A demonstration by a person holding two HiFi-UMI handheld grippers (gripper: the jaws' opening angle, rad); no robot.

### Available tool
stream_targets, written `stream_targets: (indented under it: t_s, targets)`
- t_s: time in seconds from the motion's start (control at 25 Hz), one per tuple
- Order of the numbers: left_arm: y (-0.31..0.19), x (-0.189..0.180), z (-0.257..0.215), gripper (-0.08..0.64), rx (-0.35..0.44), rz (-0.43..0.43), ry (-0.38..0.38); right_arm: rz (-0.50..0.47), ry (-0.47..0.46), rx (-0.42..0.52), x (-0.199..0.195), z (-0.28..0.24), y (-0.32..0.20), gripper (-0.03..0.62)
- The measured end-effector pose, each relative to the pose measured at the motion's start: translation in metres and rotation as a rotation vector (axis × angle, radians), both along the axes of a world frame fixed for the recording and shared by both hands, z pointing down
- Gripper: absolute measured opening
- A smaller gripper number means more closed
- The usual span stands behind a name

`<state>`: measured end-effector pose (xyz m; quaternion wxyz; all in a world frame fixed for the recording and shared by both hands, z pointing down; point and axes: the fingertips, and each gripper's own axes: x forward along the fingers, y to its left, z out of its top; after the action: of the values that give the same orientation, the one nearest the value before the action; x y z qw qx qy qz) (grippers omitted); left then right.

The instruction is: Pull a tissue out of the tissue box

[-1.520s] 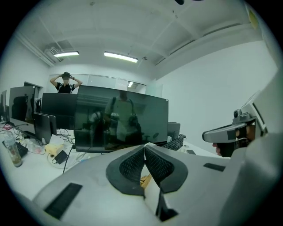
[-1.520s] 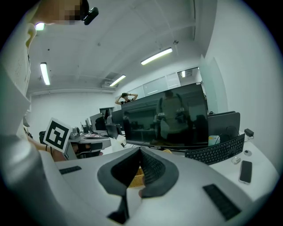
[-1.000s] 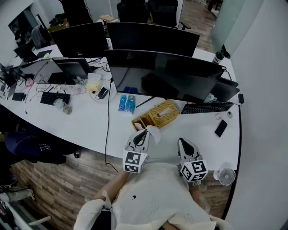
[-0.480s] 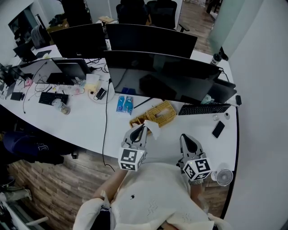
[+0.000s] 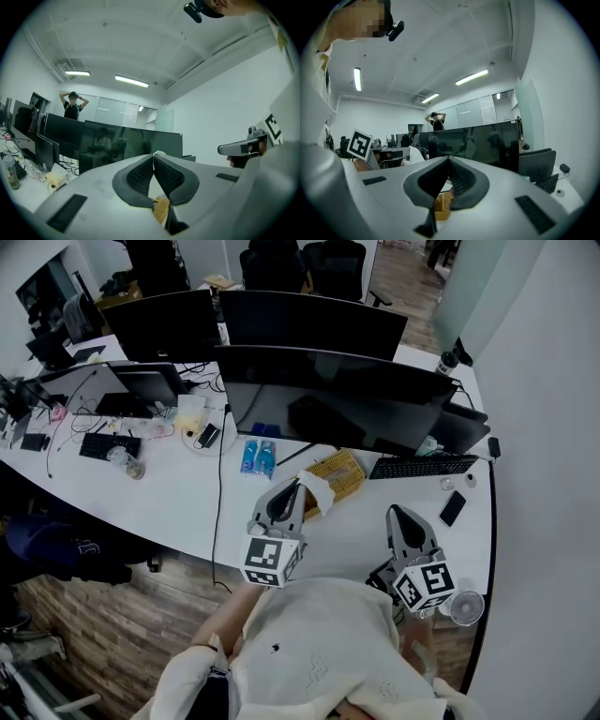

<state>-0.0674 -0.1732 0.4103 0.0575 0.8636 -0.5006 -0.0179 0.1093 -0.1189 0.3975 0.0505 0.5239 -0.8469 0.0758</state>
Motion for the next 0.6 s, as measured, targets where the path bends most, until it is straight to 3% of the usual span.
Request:
stream_targets:
  t_s: [0.6]
  targets:
    - [-0.01, 0.002, -0.04, 0.014, 0.059, 0.007, 0.031, -0.002, -0.01, 0.074, -0.003, -0.035, -0.008, 0.002]
